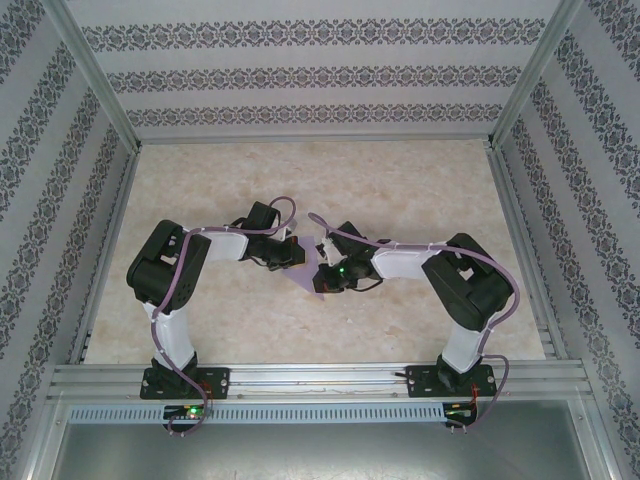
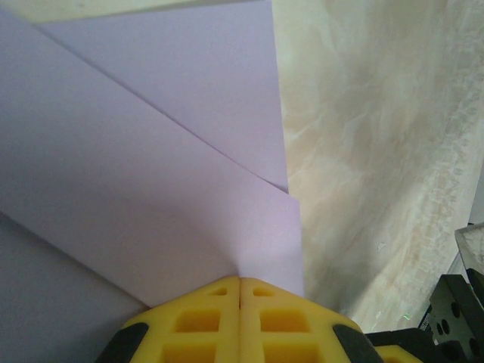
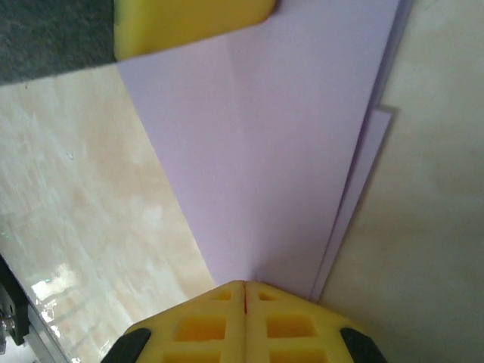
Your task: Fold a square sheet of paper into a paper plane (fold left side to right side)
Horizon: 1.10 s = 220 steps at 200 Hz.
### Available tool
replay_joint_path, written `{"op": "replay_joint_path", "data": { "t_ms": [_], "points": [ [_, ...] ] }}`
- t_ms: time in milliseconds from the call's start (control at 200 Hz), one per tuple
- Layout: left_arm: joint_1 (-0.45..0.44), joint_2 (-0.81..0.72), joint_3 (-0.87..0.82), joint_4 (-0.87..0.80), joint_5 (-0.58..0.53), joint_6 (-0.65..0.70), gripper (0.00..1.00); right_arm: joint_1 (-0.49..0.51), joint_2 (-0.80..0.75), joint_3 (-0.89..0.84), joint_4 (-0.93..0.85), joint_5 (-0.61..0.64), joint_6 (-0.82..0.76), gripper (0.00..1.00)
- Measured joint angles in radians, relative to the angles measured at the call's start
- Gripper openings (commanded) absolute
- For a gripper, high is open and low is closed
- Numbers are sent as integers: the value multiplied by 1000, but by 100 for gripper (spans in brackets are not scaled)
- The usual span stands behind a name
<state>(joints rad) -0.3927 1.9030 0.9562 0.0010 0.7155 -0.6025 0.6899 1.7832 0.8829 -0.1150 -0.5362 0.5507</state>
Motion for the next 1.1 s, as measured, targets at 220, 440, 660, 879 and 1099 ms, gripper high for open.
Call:
{"op": "replay_joint_path", "data": {
  "t_ms": [220,440,660,879,1099],
  "points": [
    [0,0,0,0,0,0,0,0,-42,-2,-8,-21,9,0],
    [0,2,4,-1,-1,0,0,0,-40,-10,11,-29,29,0],
    [0,3,5,-1,-1,0,0,0,-4,-28,35,-30,43,0],
    [0,6,11,-5,-1,0,0,0,2,-42,61,-38,50,0],
    [0,7,13,-10,-1,0,0,0,-5,-61,89,-41,53,0]
  ]
}}
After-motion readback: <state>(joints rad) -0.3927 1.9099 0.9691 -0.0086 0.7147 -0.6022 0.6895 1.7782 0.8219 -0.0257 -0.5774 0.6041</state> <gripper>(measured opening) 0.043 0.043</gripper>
